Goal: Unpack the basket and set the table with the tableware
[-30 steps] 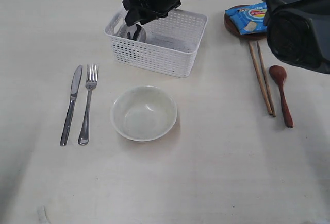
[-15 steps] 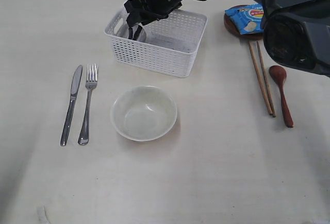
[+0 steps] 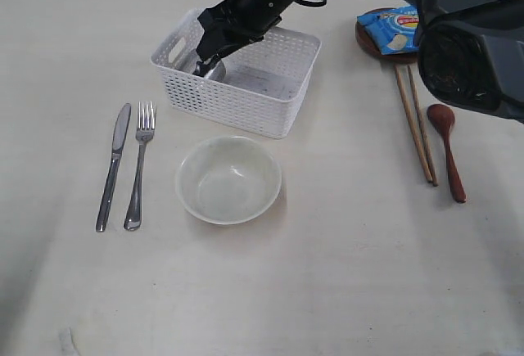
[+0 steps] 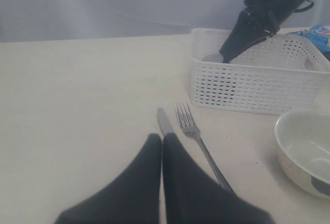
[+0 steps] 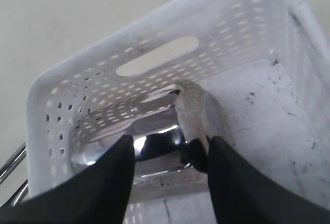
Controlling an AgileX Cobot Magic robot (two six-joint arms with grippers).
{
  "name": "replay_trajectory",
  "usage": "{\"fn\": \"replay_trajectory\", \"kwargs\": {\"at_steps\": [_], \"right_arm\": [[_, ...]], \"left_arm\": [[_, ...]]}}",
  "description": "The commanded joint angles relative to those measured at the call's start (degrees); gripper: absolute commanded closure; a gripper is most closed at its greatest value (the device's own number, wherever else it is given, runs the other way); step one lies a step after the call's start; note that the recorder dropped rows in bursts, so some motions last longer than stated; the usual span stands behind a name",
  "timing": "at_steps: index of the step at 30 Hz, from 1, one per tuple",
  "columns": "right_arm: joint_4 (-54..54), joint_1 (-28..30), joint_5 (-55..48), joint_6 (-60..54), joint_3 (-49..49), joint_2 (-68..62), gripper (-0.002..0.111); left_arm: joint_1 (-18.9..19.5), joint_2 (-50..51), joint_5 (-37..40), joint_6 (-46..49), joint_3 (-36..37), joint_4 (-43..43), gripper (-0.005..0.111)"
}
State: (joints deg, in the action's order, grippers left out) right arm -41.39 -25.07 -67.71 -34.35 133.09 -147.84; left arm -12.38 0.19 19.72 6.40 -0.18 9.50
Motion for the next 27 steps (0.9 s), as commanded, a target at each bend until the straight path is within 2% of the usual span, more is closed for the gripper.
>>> {"fn": "replay_trajectory", "kwargs": {"at_steps": [1, 11, 17, 19, 21, 25, 27], "right_arm": [[-1.1, 0.3, -2.3, -0.4, 0.2, -0.3, 0.065], [-1.1, 0.4, -2.3, 1.2, 0.1, -0.2, 0.065], [0.0, 2.8, -2.3, 5.5, 0.2, -0.2, 0.065], [1.1, 3.9, -2.3, 7.8, 0.2, -0.2, 0.071], [3.3, 5.2, -2.3, 9.1, 0.2, -0.1, 0.081], [12.1, 8.8, -2.3, 14.8, 0.2, 1.5, 0.109], [14.1, 11.5, -2.3, 18.0, 0.2, 3.1, 0.108]], "left_arm": [[-0.3, -0.2, -0.1, -0.1, 0.2, 0.0, 0.107], [-0.3, -0.2, -0.1, -0.1, 0.2, 0.0, 0.107], [-0.3, -0.2, -0.1, -0.1, 0.2, 0.0, 0.107], [-0.3, -0.2, -0.1, -0.1, 0.2, -0.3, 0.107], [-0.3, -0.2, -0.1, -0.1, 0.2, -0.3, 0.107], [-0.3, -0.2, -0.1, -0.1, 0.2, -0.2, 0.107], [-0.3, -0.2, -0.1, -0.1, 0.2, -0.2, 0.107]]}}
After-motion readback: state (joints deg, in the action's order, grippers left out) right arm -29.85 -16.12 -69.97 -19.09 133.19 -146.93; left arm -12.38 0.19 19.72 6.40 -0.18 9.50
